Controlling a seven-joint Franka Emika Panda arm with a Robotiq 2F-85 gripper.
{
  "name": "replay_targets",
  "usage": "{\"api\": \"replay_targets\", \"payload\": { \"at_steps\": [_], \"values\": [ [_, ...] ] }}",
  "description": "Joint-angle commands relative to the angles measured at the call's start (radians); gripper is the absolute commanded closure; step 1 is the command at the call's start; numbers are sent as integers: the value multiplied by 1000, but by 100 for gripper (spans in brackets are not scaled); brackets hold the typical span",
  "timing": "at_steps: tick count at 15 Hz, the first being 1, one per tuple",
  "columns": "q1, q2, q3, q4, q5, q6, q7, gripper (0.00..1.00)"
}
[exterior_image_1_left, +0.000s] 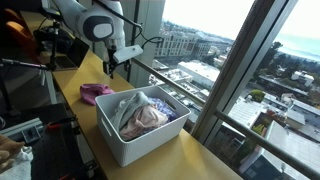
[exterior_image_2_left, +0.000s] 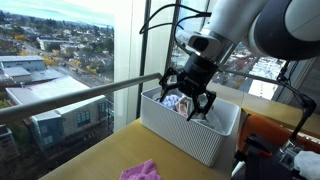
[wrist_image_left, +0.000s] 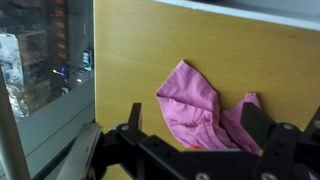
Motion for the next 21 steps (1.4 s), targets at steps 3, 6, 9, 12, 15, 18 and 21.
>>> {"api": "replay_targets", "payload": {
  "at_steps": [3,6,9,12,15,18,21],
  "values": [
    [16,291,140,191,27,-22,-10,0],
    [9,399,171,282,9,-56,-9,0],
    [10,489,180,362,-1,-90,-8,0],
    [14,562,182,432,-3,-132,-9,0],
    [12,608,184,484,-2,-165,-10,25],
    [12,637,183,514,-2,-178,-9,45],
    [13,650,183,533,0,-190,-7,67]
  ]
}}
